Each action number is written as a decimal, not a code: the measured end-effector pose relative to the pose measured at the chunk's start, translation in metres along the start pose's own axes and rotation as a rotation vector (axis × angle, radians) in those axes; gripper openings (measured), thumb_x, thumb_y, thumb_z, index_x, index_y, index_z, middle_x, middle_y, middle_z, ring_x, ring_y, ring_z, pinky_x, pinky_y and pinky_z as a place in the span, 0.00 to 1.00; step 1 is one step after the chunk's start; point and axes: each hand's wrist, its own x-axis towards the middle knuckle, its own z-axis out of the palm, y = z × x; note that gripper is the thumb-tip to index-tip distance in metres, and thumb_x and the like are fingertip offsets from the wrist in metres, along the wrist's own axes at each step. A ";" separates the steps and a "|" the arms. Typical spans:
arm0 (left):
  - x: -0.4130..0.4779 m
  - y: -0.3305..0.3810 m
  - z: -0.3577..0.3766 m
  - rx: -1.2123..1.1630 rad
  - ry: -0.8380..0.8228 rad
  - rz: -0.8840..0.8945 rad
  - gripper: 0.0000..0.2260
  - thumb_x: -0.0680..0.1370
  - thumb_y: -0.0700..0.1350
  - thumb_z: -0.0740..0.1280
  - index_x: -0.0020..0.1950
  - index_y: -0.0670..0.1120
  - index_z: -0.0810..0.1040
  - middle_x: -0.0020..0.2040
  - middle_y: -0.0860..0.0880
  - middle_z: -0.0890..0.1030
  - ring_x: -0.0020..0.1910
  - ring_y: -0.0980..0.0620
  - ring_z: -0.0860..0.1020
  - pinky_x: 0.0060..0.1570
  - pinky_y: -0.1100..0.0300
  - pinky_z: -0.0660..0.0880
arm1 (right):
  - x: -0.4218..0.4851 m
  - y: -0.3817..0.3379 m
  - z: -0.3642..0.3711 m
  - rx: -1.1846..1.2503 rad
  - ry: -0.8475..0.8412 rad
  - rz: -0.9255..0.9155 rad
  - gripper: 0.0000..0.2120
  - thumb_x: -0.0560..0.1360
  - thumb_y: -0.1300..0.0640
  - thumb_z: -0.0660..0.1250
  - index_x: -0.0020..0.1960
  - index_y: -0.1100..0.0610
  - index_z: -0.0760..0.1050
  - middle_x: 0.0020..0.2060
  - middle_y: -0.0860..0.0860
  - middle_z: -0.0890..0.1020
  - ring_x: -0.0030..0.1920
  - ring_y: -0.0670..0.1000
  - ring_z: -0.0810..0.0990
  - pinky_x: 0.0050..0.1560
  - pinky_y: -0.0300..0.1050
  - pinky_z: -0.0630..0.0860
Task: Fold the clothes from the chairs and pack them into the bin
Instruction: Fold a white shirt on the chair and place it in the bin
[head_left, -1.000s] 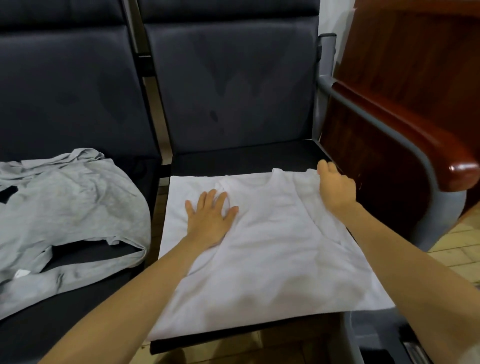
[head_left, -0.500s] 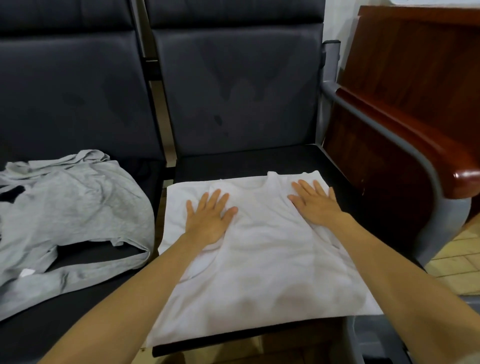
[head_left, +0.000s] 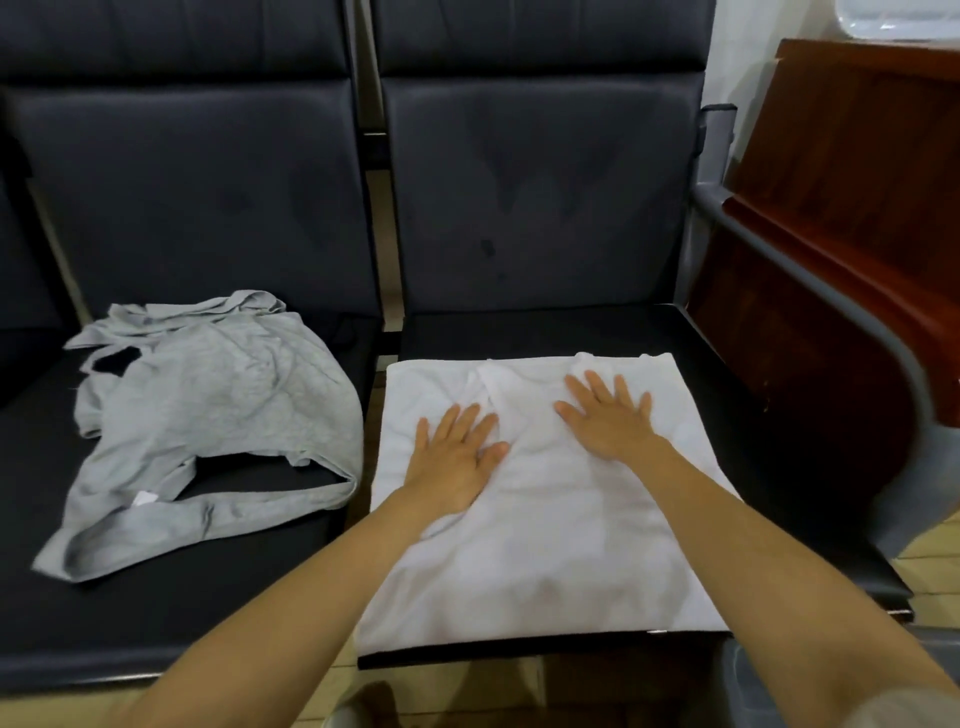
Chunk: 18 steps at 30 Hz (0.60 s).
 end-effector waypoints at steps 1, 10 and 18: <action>-0.002 -0.002 -0.003 -0.028 -0.025 0.006 0.25 0.82 0.59 0.45 0.79 0.55 0.46 0.79 0.53 0.43 0.77 0.52 0.40 0.74 0.45 0.36 | 0.002 -0.002 -0.002 -0.004 -0.037 0.029 0.30 0.78 0.33 0.41 0.77 0.40 0.39 0.77 0.44 0.40 0.77 0.57 0.38 0.72 0.66 0.39; -0.078 -0.024 -0.044 -0.338 0.055 -0.213 0.25 0.80 0.52 0.63 0.75 0.47 0.62 0.74 0.46 0.61 0.71 0.46 0.63 0.67 0.55 0.64 | -0.033 -0.054 -0.004 -0.139 0.127 -0.011 0.28 0.81 0.41 0.50 0.77 0.51 0.51 0.76 0.52 0.55 0.77 0.60 0.46 0.71 0.67 0.43; -0.125 -0.049 -0.029 -0.538 -0.162 -0.405 0.25 0.73 0.52 0.72 0.63 0.41 0.71 0.60 0.46 0.75 0.55 0.51 0.75 0.42 0.62 0.71 | -0.046 -0.173 0.018 0.164 0.132 -0.476 0.21 0.81 0.52 0.58 0.72 0.55 0.66 0.69 0.56 0.69 0.69 0.57 0.66 0.70 0.49 0.63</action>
